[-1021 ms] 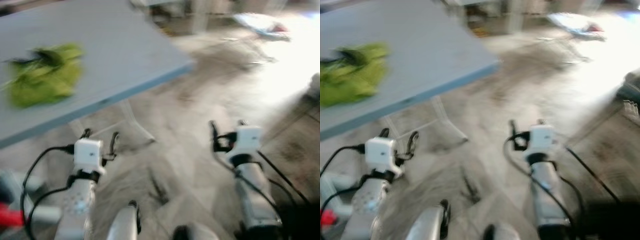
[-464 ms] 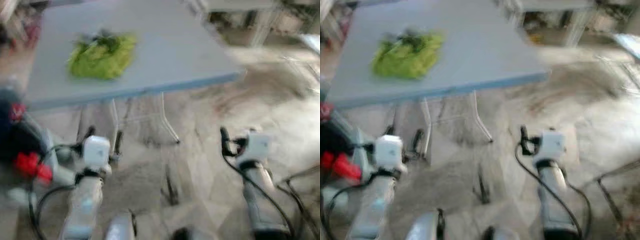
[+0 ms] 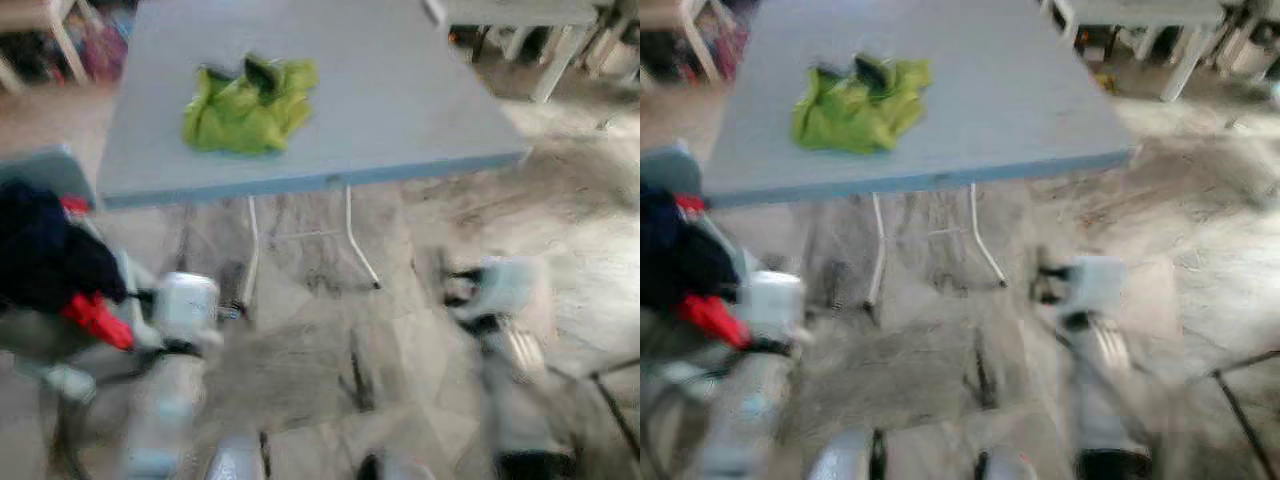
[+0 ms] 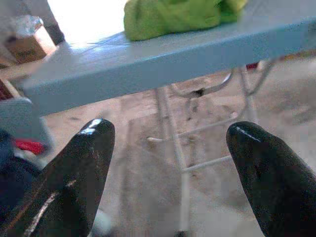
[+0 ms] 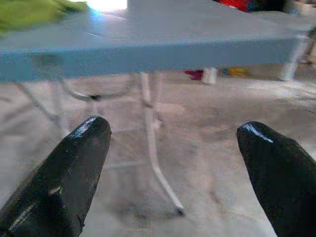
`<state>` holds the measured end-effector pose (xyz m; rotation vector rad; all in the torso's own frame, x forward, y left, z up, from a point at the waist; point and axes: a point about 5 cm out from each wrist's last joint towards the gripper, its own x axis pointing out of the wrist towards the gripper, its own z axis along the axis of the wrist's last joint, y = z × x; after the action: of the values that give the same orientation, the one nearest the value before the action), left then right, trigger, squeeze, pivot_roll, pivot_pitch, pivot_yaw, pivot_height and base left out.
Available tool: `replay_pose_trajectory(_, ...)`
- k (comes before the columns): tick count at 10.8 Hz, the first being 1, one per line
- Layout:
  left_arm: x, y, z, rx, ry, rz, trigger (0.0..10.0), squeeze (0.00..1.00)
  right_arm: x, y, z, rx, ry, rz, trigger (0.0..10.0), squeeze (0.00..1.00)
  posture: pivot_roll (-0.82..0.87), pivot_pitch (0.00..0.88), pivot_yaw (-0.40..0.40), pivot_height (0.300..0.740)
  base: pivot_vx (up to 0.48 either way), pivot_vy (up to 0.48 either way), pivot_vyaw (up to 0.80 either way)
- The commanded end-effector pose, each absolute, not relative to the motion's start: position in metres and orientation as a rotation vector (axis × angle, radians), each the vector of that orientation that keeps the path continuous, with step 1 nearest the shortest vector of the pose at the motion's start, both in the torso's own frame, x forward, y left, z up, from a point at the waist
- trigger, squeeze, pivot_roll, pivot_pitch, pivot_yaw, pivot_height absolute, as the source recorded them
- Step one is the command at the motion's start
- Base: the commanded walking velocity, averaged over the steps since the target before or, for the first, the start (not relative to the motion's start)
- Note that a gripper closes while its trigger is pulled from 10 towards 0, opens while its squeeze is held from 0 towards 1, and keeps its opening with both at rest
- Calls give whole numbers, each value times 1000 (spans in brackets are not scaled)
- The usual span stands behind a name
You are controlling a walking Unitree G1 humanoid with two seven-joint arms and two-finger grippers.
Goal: Hang hanger
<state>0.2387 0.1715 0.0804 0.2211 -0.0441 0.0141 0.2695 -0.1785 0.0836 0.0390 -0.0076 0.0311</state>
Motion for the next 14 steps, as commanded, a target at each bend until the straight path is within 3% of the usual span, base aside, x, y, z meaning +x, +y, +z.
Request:
replay_pose_trajectory(1, 239, 166, 82, 192, -59, -8, 10000, 0, 266, -190, 82, 21, 5, -1, 10000, 0, 13, 153, -36, 740, 0, 480, 0)
replay_pose_trajectory(14, 259, 193, 72, 154, -4, 159, 10000, 0, 277, -192, 89, 10, -9, 3, 10000, 0, 15, 150, -50, 740, 0, 480, 0)
